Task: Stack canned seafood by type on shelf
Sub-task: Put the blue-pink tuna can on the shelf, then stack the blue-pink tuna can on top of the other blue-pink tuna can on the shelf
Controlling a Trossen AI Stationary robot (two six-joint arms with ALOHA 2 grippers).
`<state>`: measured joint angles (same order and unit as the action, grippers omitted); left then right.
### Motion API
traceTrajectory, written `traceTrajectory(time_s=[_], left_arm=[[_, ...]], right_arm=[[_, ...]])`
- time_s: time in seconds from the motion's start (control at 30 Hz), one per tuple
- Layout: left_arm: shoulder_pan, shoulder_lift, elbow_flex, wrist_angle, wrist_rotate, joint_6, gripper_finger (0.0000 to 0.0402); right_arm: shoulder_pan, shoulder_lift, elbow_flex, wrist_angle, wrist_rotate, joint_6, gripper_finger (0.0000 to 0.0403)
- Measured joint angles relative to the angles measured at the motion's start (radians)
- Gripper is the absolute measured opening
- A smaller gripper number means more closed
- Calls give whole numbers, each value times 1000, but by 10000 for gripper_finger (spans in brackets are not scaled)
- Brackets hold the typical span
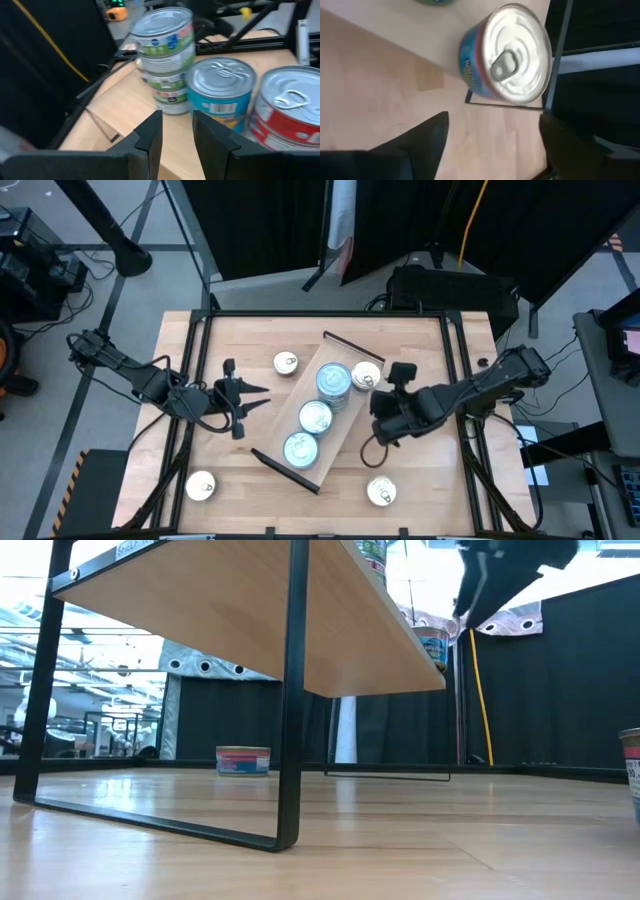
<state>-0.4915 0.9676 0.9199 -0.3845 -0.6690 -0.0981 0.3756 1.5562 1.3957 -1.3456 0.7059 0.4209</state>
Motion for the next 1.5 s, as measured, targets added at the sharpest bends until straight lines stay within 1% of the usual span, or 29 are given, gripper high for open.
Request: traceTrajectory(time_s=[0.13,0.27,0.43,0.53,0.63,0.7,0.83,1.0,1.17,1.23,1.33,1.4,1.5], left_arm=[[0,-1,0,-10,-83,0,109],[19,-1,0,-13,-166,-2,109],[61,-1,0,-31,-181,-27,109],[78,-1,0,-43,-181,-27,109],[97,-1,0,-62,-181,-28,109],[109,-1,0,-75,-182,-35,109],[136,-1,0,-76,-181,-45,109],[170,-1,0,-94,-181,-52,109],[236,1,0,-108,-181,-53,109],[273,7,0,-125,-181,-53,109],[355,15,-10,-196,-163,-77,108],[428,16,-50,-200,-101,-79,100],[562,18,-109,-191,88,-76,70]], right_arm=[[27,-1,-10,-11,3,65,259],[12,1,-77,-3,31,95,196],[-23,2,-133,69,33,69,106],[-39,1,-137,118,34,26,55],[-59,1,-137,190,33,-40,13],[-74,1,-137,249,31,-90,5],[-109,1,-137,330,31,-168,14],[-115,1,-134,329,24,-197,3],[-80,2,-87,253,29,-137,1],[-61,2,-70,200,28,-80,1],[-19,1,-58,115,27,49,1],[23,2,-58,58,22,147,1],[91,2,-58,11,20,288,1]])
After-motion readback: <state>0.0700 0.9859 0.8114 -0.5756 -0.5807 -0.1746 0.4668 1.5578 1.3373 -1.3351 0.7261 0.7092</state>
